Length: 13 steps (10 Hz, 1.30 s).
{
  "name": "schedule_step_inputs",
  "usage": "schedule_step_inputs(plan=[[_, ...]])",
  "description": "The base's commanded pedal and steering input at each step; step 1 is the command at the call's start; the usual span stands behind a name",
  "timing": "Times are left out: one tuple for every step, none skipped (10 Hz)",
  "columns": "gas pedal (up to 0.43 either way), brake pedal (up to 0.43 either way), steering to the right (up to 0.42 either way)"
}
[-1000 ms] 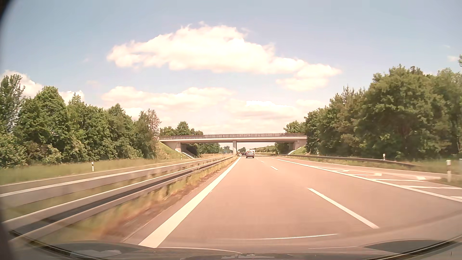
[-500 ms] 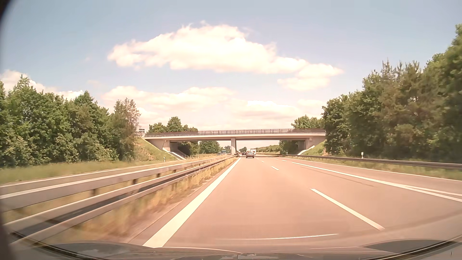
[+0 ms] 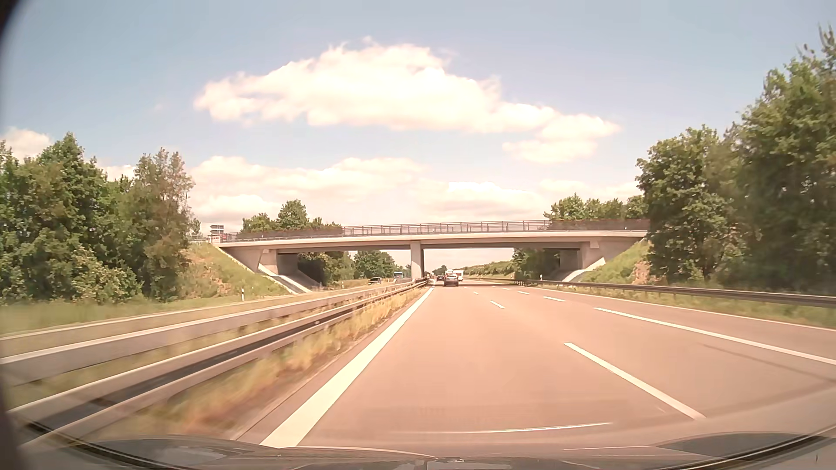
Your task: Follow the waypoints while adhering to traffic rules and regulations
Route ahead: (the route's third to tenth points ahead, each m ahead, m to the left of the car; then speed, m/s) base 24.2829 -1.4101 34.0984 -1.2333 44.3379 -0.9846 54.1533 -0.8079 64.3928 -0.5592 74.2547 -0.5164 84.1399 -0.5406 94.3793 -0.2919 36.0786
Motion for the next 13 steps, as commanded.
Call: schedule_step_inputs(plan=[[0.319,0.006,-0.002],[0.319,0.012,-0.002],[0.319,0.012,-0.002],[0.319,0.012,-0.002],[0.331,0.012,-0.002],[0.331,0.012,-0.003],[0.331,0.006,-0.003],[0.339,0.012,-0.003],[0.339,0.012,-0.003],[0.339,0.012,-0.002],[0.339,0.012,-0.003],[0.35,0.012,-0.003],[0.358,0.006,-0.002]])
